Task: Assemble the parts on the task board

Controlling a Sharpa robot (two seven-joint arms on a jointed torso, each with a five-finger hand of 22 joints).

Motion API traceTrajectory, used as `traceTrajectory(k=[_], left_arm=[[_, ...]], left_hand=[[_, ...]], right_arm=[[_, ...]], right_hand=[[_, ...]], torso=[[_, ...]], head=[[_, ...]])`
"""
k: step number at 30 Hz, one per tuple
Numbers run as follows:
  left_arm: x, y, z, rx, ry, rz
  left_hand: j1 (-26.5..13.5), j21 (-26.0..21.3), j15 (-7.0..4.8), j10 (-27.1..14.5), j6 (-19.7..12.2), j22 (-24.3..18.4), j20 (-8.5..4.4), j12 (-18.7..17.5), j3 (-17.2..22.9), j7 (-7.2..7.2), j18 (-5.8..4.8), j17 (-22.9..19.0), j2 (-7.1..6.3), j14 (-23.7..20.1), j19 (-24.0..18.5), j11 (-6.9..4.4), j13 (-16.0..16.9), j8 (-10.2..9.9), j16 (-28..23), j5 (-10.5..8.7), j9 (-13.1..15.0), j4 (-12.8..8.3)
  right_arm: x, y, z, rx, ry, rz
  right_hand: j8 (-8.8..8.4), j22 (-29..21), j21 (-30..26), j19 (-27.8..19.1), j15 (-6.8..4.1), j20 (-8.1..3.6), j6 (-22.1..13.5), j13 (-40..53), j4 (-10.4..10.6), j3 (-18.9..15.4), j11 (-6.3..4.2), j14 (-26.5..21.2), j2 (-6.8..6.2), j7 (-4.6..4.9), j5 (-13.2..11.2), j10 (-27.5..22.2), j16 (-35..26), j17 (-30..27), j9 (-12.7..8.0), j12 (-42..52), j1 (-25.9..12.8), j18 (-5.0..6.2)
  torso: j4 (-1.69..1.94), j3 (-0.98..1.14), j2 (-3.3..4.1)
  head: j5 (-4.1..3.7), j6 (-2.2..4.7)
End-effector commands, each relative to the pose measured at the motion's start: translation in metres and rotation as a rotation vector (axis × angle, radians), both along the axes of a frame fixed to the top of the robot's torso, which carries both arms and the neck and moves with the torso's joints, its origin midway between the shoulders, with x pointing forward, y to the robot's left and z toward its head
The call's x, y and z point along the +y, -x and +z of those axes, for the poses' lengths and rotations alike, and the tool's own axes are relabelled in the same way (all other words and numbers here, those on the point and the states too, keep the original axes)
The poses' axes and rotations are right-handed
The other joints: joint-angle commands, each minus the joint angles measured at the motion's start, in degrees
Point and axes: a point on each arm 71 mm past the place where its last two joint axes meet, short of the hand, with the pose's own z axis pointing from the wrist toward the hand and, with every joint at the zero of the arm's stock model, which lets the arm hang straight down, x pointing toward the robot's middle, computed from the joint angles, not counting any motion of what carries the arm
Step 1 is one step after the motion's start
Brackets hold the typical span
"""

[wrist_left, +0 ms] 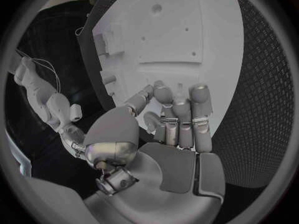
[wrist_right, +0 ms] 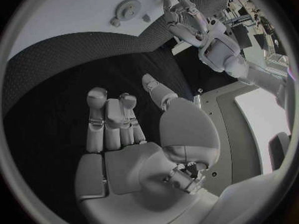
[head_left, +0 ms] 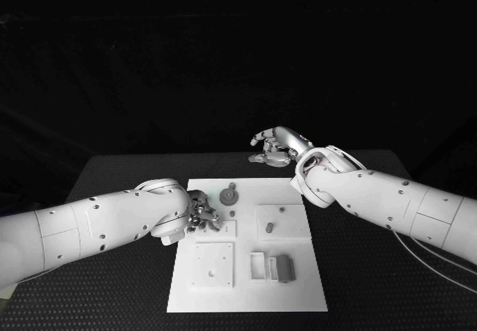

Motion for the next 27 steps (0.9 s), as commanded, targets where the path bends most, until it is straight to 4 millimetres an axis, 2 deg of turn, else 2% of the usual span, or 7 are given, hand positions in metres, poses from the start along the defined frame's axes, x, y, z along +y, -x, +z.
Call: traceTrajectory(k=[1, 3, 12, 27], left_arm=[[-0.0039, 0.0020, -0.0024, 0.010, -0.005, -0.025], [-0.0041, 0.0020, -0.0024, 0.009, -0.004, -0.025], [-0.0043, 0.0017, -0.0023, 0.006, -0.001, -0.026], [-0.0040, 0.0013, -0.0024, 0.003, 0.004, -0.024]], left_hand=[[-0.39, -0.04, -1.94, -2.53, 7.54, 1.14, -0.73, 0.41, -0.21, -3.06, 2.48, -0.14, -0.99, -0.88, 0.87, -2.79, -0.10, 0.41, 0.31, -1.71, 0.09, 0.42], [-1.03, -0.03, -1.93, -2.52, 7.56, 1.14, -0.71, 0.47, -0.67, -3.05, 2.44, -0.20, -1.67, -0.91, 0.91, -2.77, -0.11, 0.43, 0.38, -2.29, 0.12, 0.88], [-3.57, -0.04, -1.96, -2.56, 7.52, 1.11, -0.78, 0.64, -1.96, -3.08, 2.54, -0.35, -4.45, -1.05, 0.91, -2.80, -0.12, 0.51, 0.71, -2.42, 0.36, 3.13], [-6.25, -0.06, -2.05, -2.66, 7.46, 1.12, -0.81, 0.76, -2.76, -3.16, 2.69, -0.54, -6.54, -1.20, 0.84, -2.88, -0.14, 0.53, 1.01, -2.43, 0.62, 5.43]], right_arm=[[0.0009, 0.0005, 0.0000, 0.000, 0.010, 0.010], [0.0008, 0.0005, 0.0000, 0.000, 0.010, 0.010], [0.0004, 0.0005, 0.0000, 0.000, 0.010, 0.010], [0.0002, 0.0006, 0.0001, 0.000, 0.010, 0.009]], right_hand=[[0.29, 0.72, -0.38, -0.04, -0.01, -0.39, 0.10, -0.05, -0.02, -0.35, 0.12, -0.34, 0.56, 0.57, -0.15, -0.31, -0.20, 0.05, 0.06, 0.09, 0.02, 4.48], [0.29, 0.72, -0.38, -0.04, -0.01, -0.39, 0.10, -0.06, -0.02, -0.35, 0.12, -0.34, 0.57, 0.57, -0.15, -0.31, -0.20, 0.05, 0.06, 0.09, 0.02, 4.48], [0.29, 0.73, -0.39, -0.05, -0.01, -0.39, 0.09, -0.07, -0.04, -0.37, 0.12, -0.35, 0.57, 0.57, -0.15, -0.32, -0.21, 0.05, 0.06, 0.10, 0.04, 4.48], [0.28, 0.74, -0.40, -0.06, -0.01, -0.38, 0.09, -0.09, -0.05, -0.39, 0.12, -0.36, 0.58, 0.58, -0.15, -0.33, -0.22, 0.06, 0.05, 0.11, 0.04, 4.48]], torso=[[0.01, -0.03, 0.01], [0.03, -0.02, 0.02], [0.02, -0.04, 0.01], [0.05, -0.06, 0.01]], head=[[-0.03, 0.05], [-0.06, 0.05], [-0.10, 0.02], [-0.16, -0.02]])
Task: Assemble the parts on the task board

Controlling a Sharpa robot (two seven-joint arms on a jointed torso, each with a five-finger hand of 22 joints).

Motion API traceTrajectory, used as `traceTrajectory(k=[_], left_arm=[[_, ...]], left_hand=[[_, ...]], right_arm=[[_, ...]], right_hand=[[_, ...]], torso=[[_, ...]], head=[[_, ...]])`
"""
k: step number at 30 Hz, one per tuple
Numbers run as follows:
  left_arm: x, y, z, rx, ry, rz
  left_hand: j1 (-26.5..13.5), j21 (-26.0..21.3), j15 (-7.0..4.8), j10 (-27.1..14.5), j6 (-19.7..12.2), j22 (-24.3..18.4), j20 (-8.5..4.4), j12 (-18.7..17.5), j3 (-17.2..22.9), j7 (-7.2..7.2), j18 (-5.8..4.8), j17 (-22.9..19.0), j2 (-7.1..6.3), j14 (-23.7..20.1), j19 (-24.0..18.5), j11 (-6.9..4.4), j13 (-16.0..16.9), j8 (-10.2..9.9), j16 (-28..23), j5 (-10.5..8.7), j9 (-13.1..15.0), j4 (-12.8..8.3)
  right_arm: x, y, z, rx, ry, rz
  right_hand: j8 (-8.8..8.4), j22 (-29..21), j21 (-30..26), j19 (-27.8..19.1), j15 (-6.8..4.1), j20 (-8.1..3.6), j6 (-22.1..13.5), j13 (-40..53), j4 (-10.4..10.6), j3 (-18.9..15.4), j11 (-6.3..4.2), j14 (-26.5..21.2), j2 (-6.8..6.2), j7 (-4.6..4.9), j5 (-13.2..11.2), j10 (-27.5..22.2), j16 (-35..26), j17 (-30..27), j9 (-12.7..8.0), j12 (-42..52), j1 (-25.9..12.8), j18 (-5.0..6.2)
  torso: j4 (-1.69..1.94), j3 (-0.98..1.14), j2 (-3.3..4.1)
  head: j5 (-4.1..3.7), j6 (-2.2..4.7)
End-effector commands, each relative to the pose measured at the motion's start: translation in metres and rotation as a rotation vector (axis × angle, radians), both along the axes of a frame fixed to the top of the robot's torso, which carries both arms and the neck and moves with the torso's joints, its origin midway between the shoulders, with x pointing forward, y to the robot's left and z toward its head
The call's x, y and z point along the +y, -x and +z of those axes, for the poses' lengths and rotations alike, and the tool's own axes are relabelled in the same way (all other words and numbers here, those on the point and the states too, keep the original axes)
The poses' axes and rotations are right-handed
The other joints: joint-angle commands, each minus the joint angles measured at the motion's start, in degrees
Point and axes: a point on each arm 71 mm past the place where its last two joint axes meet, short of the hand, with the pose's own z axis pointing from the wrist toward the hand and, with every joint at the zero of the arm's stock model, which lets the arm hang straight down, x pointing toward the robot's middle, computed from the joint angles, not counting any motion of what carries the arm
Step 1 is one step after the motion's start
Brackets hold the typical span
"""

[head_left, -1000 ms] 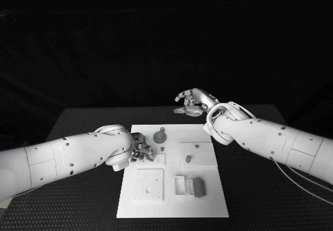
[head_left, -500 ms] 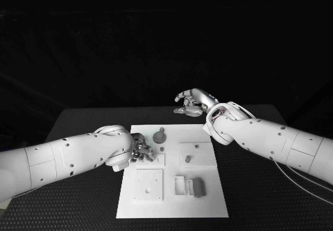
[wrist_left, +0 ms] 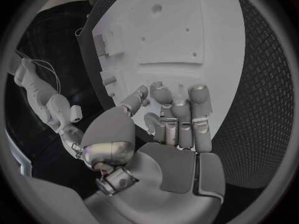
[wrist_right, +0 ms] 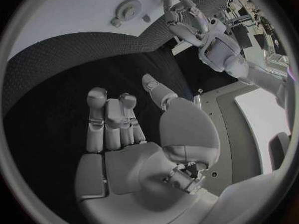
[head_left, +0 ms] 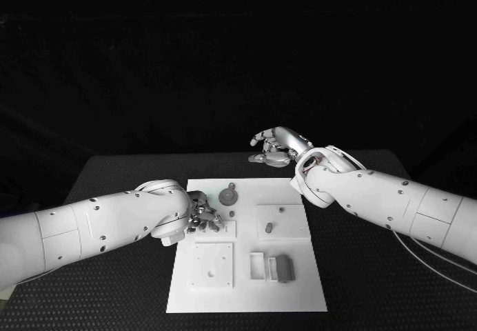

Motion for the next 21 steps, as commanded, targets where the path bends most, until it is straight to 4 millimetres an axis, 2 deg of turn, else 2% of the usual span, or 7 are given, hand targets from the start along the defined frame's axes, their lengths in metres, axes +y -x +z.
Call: traceTrajectory(k=[1, 2, 10, 15, 21], left_arm=[[-0.0022, 0.0009, -0.0010, 0.003, 0.006, -0.016], [-0.0020, 0.0008, -0.0010, 0.004, 0.006, -0.017], [-0.0007, 0.0006, -0.0013, 0.001, 0.009, -0.013], [0.0006, 0.0004, -0.0012, -0.003, 0.011, -0.009], [0.0016, 0.0003, -0.0010, -0.007, 0.015, -0.006]], left_hand=[[-1.74, -0.01, -1.57, -3.21, 6.93, 1.17, -0.53, 0.33, -2.00, -2.72, 2.75, -0.05, -0.16, -1.53, -0.04, -2.41, -0.04, -0.12, 0.52, -0.32, 0.18, -0.20], [-2.83, 0.07, -1.62, -3.39, 6.78, 1.25, -0.67, 0.41, -5.35, -2.80, 2.98, -0.05, 1.08, -1.79, -0.45, -2.47, 0.05, -0.09, 0.70, -0.29, 0.43, -2.47], [-4.86, -0.07, -1.76, -3.41, 6.83, 1.06, -0.56, 0.40, -7.36, -2.88, 3.06, -0.22, 0.67, -1.87, -0.56, -2.55, -0.01, -0.19, 0.78, -0.28, 0.45, -2.77], [-7.35, -0.22, -1.95, -3.45, 6.91, 1.03, -0.63, 0.50, -11.02, -3.06, 3.43, -0.35, 1.64, -2.05, -0.78, -2.74, 0.01, -0.29, 1.05, -0.28, 0.56, -5.14], [-8.79, -0.32, -2.06, -3.40, 7.03, 0.98, -0.65, 0.58, -11.98, -3.17, 3.59, -0.41, 1.46, -2.05, -0.75, -2.85, 0.03, -0.29, 1.18, -0.27, 0.59, -5.30]], right_arm=[[0.0011, 0.0005, 0.0001, 0.000, 0.009, 0.010], [0.0010, 0.0005, 0.0000, 0.000, 0.010, 0.010], [0.0007, 0.0003, 0.0000, 0.000, 0.009, 0.010], [0.0009, 0.0004, 0.0001, 0.000, 0.009, 0.010], [0.0013, 0.0005, 0.0001, 0.000, 0.008, 0.011]], right_hand=[[0.28, 0.74, -0.40, 0.03, -0.08, -0.48, 0.17, -0.10, -0.05, -0.40, 0.12, -0.47, 0.58, 0.49, -0.15, -0.33, -0.22, 0.06, 0.05, 0.11, 0.04, 4.48], [0.28, 0.74, -0.41, 0.03, -0.08, -0.48, 0.17, -0.10, -0.06, -0.39, 0.12, -0.47, 0.58, 0.49, -0.15, -0.33, -0.23, 0.06, 0.05, 0.11, 0.05, 4.48], [0.27, 0.74, -0.41, 0.03, -0.08, -0.47, 0.16, -0.12, -0.06, -0.40, 0.12, -0.47, 0.60, 0.49, -0.15, -0.33, -0.23, 0.07, 0.04, 0.12, 0.06, 4.48], [0.27, 0.75, -0.41, 0.03, -0.08, -0.47, 0.15, -0.12, -0.05, -0.43, 0.12, -0.45, 0.60, 0.49, -0.15, -0.34, -0.22, 0.09, 0.04, 0.12, 0.03, 4.48], [0.27, 0.75, -0.41, 0.04, -0.07, -0.46, 0.15, -0.13, -0.02, -0.45, 0.12, -0.47, 0.60, 0.50, -0.15, -0.33, -0.23, 0.08, 0.04, 0.13, 0.00, 4.48]], torso=[[0.00, -0.01, 0.01], [0.00, 0.00, 0.01], [0.03, -0.01, 0.02], [0.02, -0.09, 0.02], [0.04, -0.10, 0.01]], head=[[0.00, -0.05], [0.00, -0.04], [-0.04, -0.11], [-0.09, -0.06], [-0.09, -0.07]])
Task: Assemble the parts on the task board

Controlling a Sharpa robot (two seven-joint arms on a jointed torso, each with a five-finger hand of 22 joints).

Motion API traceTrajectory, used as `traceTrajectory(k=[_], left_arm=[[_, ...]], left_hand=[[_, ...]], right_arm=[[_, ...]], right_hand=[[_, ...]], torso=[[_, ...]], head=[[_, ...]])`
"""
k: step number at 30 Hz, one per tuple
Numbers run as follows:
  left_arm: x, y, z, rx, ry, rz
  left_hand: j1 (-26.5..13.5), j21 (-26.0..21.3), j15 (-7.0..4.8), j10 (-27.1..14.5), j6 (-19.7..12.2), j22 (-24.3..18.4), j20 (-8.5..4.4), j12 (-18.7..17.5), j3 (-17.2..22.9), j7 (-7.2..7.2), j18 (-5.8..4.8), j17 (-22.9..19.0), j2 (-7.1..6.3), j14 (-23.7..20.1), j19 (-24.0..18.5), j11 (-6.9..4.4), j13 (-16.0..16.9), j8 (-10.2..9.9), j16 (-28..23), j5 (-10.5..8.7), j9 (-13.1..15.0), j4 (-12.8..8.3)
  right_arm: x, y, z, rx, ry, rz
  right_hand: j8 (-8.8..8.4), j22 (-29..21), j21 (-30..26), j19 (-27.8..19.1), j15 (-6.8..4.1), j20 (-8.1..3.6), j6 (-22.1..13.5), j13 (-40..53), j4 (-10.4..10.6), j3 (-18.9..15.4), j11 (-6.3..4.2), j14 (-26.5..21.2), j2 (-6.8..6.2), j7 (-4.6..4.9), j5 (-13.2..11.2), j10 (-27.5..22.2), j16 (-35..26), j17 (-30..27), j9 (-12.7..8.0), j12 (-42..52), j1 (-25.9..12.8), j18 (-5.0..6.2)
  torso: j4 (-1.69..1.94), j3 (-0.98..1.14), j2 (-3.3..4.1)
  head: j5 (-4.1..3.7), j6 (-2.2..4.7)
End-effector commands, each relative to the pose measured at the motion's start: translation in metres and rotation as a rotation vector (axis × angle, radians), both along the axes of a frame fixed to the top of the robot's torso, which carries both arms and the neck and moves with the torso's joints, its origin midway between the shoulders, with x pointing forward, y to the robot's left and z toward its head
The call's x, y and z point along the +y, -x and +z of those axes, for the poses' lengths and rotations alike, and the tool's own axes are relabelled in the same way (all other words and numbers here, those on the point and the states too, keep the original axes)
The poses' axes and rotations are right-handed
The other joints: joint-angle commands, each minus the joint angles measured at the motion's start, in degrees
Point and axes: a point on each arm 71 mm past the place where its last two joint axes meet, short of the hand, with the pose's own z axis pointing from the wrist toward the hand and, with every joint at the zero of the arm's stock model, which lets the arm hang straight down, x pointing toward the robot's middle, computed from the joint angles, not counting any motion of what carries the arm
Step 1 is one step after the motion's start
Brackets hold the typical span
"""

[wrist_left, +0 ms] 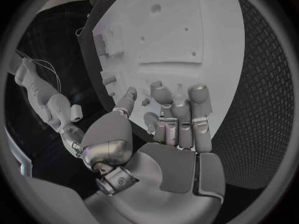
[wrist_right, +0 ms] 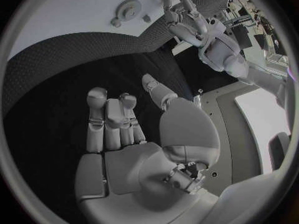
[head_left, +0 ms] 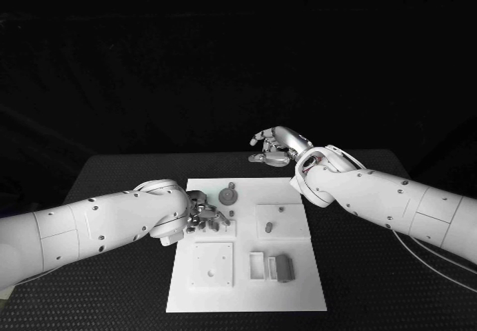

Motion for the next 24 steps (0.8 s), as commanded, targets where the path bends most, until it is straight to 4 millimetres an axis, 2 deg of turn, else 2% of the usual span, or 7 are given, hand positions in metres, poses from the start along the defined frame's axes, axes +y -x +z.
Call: traceTrajectory(k=[1, 13, 24], left_arm=[[-0.0005, 0.0010, -0.0009, -0.004, 0.009, -0.007], [0.0019, 0.0033, -0.0032, 0.001, 0.012, -0.006], [0.0025, 0.0034, -0.0032, 0.000, 0.014, -0.004]], left_hand=[[-0.72, -0.33, -2.07, -3.23, 6.96, 0.98, -0.65, 0.36, -0.42, -3.10, 3.60, -0.07, 0.07, -2.02, -0.29, -2.69, 0.02, -0.36, 0.28, -0.27, 0.09, 0.02], [-0.67, -0.28, -2.19, -3.10, 7.14, 1.01, -0.69, 0.49, -0.33, -3.20, 3.74, -0.06, 0.46, -1.92, -0.13, -2.81, 0.07, -0.29, 0.45, -0.26, 0.16, -0.25], [-0.45, -0.23, -2.26, -3.05, 7.22, 1.04, -0.65, 0.55, -0.30, -3.25, 3.81, -0.09, 1.03, -1.89, -0.02, -2.86, 0.08, -0.27, 0.55, -0.26, 0.20, -0.63]], right_arm=[[0.0016, 0.0005, 0.0001, 0.000, 0.008, 0.011], [0.0018, 0.0001, -0.0001, -0.001, 0.008, 0.011], [0.0021, -0.0001, -0.0002, 0.000, 0.008, 0.012]], right_hand=[[0.27, 0.75, -0.18, 0.02, -0.05, -0.22, 0.07, -0.09, -0.02, -0.45, 0.12, -0.51, 0.60, 0.58, -0.15, -0.34, -0.23, 0.06, 0.04, 0.13, -0.01, 4.47], [0.27, 0.76, -0.18, 0.04, -0.05, -0.22, 0.09, -0.10, 0.00, -0.47, 0.12, -0.45, 0.63, 0.58, -0.15, -0.33, -0.19, 0.13, 0.04, 0.15, -0.02, 4.47], [0.27, 0.77, -0.18, 0.05, -0.05, -0.22, 0.09, -0.12, 0.01, -0.49, 0.12, -0.43, 0.65, 0.57, -0.15, -0.32, -0.18, 0.15, 0.04, 0.17, -0.02, 4.47]], torso=[[0.02, -0.01, 0.00], [-0.03, 0.12, -0.01], [-0.06, 0.13, -0.01]], head=[[0.03, 0.01], [0.09, -0.22], [0.15, -0.12]])
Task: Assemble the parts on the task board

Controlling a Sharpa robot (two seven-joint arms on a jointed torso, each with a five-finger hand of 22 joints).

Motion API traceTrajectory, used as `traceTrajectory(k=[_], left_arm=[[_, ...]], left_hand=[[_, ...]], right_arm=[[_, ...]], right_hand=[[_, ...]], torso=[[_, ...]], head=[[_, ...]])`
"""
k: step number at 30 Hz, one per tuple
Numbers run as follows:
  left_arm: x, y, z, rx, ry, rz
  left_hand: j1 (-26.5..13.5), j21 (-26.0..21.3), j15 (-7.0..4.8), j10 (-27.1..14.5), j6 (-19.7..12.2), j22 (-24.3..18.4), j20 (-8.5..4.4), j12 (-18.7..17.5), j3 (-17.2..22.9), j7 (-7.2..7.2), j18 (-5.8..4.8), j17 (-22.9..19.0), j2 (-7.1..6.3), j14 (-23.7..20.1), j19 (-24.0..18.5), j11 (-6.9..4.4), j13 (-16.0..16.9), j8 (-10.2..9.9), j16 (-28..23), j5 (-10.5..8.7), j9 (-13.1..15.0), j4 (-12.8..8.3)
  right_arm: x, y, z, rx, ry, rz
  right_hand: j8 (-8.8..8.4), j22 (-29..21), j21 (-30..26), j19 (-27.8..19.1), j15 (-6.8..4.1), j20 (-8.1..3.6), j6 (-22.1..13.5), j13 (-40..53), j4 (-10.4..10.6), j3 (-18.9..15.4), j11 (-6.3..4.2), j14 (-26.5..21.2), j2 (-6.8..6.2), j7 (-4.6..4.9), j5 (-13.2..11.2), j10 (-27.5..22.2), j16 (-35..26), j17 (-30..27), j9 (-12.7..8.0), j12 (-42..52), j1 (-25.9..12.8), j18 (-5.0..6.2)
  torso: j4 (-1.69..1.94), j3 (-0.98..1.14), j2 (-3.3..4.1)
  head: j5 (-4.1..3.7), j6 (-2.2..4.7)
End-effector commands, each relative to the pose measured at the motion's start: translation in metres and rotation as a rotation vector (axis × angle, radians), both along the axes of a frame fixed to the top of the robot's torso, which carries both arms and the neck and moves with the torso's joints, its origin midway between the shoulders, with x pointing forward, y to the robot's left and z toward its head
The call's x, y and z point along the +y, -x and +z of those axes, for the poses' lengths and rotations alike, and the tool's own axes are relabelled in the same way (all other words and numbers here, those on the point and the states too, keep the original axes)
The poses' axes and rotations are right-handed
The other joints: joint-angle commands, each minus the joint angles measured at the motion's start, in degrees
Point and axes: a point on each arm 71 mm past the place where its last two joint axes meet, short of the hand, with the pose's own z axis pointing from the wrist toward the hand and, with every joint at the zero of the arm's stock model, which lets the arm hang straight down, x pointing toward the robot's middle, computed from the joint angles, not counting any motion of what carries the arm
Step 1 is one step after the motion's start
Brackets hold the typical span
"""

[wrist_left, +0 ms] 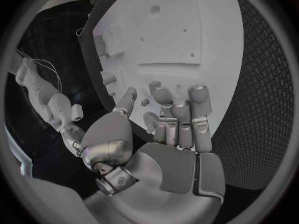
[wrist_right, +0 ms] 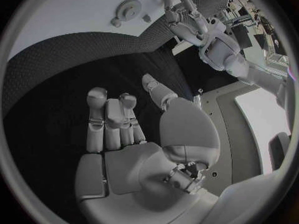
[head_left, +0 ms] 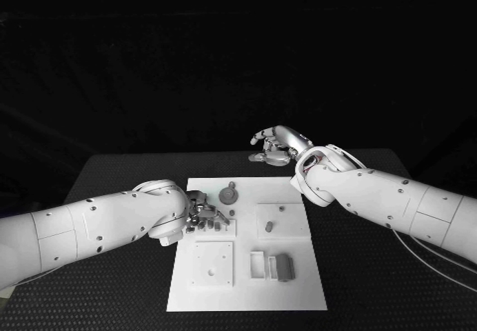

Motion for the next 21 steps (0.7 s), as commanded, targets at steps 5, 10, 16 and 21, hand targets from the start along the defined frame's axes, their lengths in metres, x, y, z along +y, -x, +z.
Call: traceTrajectory(k=[5, 10, 16, 21], left_arm=[[0.004, 0.002, -0.001, -0.003, 0.007, 0.003], [0.010, 0.006, 0.001, 0.031, 0.051, 0.008], [0.014, 0.003, 0.021, 0.006, 0.130, 0.037], [0.023, -0.008, 0.038, -0.032, 0.142, 0.069]], left_hand=[[0.15, -0.22, -2.20, -3.07, 7.21, 1.06, -0.74, 0.31, 0.00, -3.25, 3.83, -0.12, 0.65, -1.62, 0.09, -2.83, 0.07, -0.33, 0.22, -0.26, 0.05, -0.46], [0.99, -0.62, -1.97, -3.77, 6.45, 0.94, -0.53, -0.19, -0.09, -2.94, 3.74, -0.44, 0.97, -2.17, -0.47, -2.54, -0.17, -0.83, -0.24, -0.26, -0.11, -0.68], [3.63, -2.33, -0.86, -5.53, 4.55, 0.32, 0.05, -1.78, -0.27, -1.83, 3.22, -1.64, 1.80, -3.51, -2.13, -1.43, -1.14, -2.38, -1.92, -0.23, -0.98, -0.76], [5.27, -3.53, 0.64, -5.84, -1.18, -0.17, 0.67, -2.54, -1.04, 0.28, 3.06, -2.75, 2.47, -3.61, -2.20, 0.34, -2.03, -7.35, -2.74, -0.16, -5.10, -0.68]], right_arm=[[0.000, 0.000, 0.000, 0.002, 0.009, 0.009], [-0.002, -0.001, -0.001, 0.003, 0.011, 0.004], [-0.007, -0.003, -0.002, 0.005, 0.014, -0.008], [-0.009, -0.004, -0.002, 0.006, 0.016, -0.014]], right_hand=[[0.27, 0.77, -0.18, 0.07, -0.05, -0.25, 0.19, -0.07, 0.01, -0.49, 0.12, -0.45, 0.66, 0.48, -0.15, -0.32, -0.19, 0.05, 0.04, 0.18, -0.02, 4.47], [0.27, 0.77, -0.18, 0.08, -0.05, -0.25, 0.19, -0.08, 0.02, -0.50, 0.12, -0.44, 0.66, 0.48, -0.15, -0.31, -0.18, 0.07, 0.04, 0.19, -0.03, 4.47], [0.27, 0.78, -0.18, 0.08, -0.05, -0.25, 0.18, -0.08, 0.04, -0.52, 0.12, -0.43, 0.67, 0.48, -0.15, -0.31, -0.18, 0.08, 0.03, 0.20, -0.05, 4.47], [0.27, 0.78, -0.18, 0.09, -0.05, -0.25, 0.18, -0.09, 0.05, -0.53, 0.12, -0.41, 0.68, 0.48, -0.15, -0.31, -0.16, 0.10, 0.03, 0.20, -0.07, 4.47]], torso=[[0.03, -0.02, -0.01], [0.03, -0.04, -0.03], [0.09, -0.07, -0.05], [0.05, -0.02, -0.04]], head=[[0.03, 0.16], [0.04, 0.21], [-0.07, 0.46], [0.07, 0.84]])
